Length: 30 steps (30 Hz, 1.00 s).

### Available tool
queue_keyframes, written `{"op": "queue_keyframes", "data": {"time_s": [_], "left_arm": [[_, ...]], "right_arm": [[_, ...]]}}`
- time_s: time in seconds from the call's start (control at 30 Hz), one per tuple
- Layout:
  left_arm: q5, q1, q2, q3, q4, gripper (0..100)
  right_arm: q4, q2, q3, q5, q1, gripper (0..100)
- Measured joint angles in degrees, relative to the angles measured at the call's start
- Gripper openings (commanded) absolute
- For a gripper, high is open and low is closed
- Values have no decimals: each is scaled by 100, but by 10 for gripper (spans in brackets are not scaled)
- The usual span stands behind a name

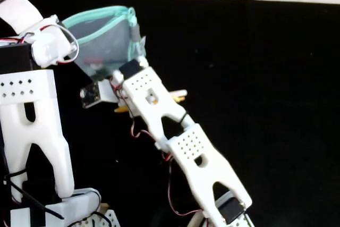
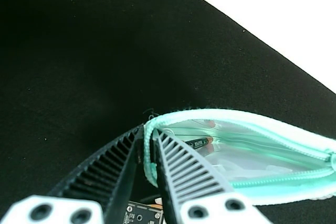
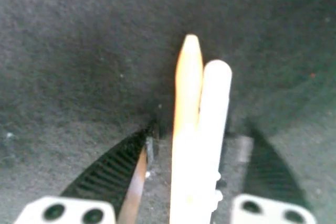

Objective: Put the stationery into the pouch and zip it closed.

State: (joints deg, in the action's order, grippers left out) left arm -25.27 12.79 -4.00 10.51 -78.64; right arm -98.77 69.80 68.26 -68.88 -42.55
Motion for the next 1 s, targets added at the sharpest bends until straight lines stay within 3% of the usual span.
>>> {"op": "queue_keyframes", "data": {"time_s": [0.37, 1.0], "left_arm": [[0, 0, 0, 0, 0, 8], [-26, 0, 0, 0, 0, 8]], "right_arm": [[9, 18, 79, 905, 9, 6], [-193, 176, 835, 3701, 800, 6]]}}
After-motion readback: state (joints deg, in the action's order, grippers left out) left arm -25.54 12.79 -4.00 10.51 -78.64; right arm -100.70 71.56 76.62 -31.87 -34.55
